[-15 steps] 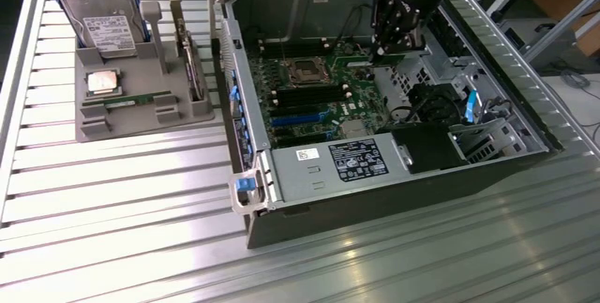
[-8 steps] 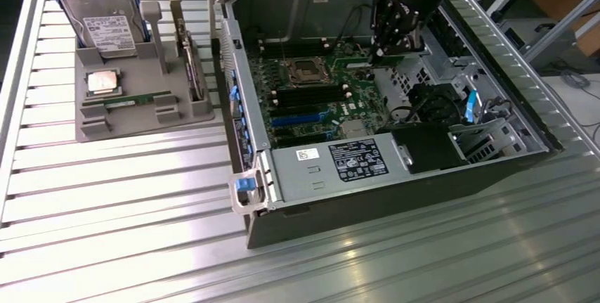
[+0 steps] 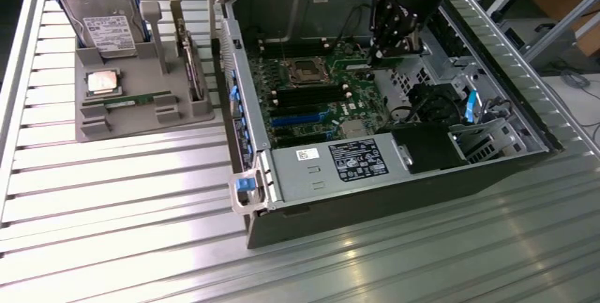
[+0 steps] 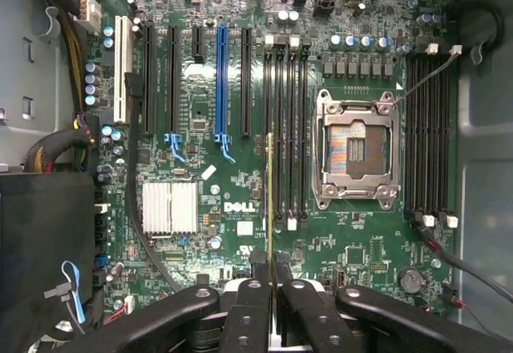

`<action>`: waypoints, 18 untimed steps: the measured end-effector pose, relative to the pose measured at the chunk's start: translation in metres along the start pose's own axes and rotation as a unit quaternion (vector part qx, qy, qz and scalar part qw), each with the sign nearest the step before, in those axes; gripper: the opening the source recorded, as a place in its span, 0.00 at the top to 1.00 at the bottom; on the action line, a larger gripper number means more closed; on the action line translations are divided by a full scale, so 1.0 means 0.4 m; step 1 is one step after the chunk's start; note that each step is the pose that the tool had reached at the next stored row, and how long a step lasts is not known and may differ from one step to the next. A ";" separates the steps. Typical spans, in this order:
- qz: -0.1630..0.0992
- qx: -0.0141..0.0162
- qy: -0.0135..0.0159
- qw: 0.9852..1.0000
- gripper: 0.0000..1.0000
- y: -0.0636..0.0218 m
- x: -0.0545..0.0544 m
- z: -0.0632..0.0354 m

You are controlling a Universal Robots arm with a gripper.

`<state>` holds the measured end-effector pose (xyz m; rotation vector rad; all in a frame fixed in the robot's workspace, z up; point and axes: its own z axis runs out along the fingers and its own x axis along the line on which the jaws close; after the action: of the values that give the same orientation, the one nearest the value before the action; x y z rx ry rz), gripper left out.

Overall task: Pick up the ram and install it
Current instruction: 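Insert the ram into the slot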

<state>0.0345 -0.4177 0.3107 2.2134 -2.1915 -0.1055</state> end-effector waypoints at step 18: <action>0.000 0.000 0.000 1.000 0.87 0.001 0.001 0.017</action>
<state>0.0337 -0.4177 0.3038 2.2134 -2.1914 -0.1055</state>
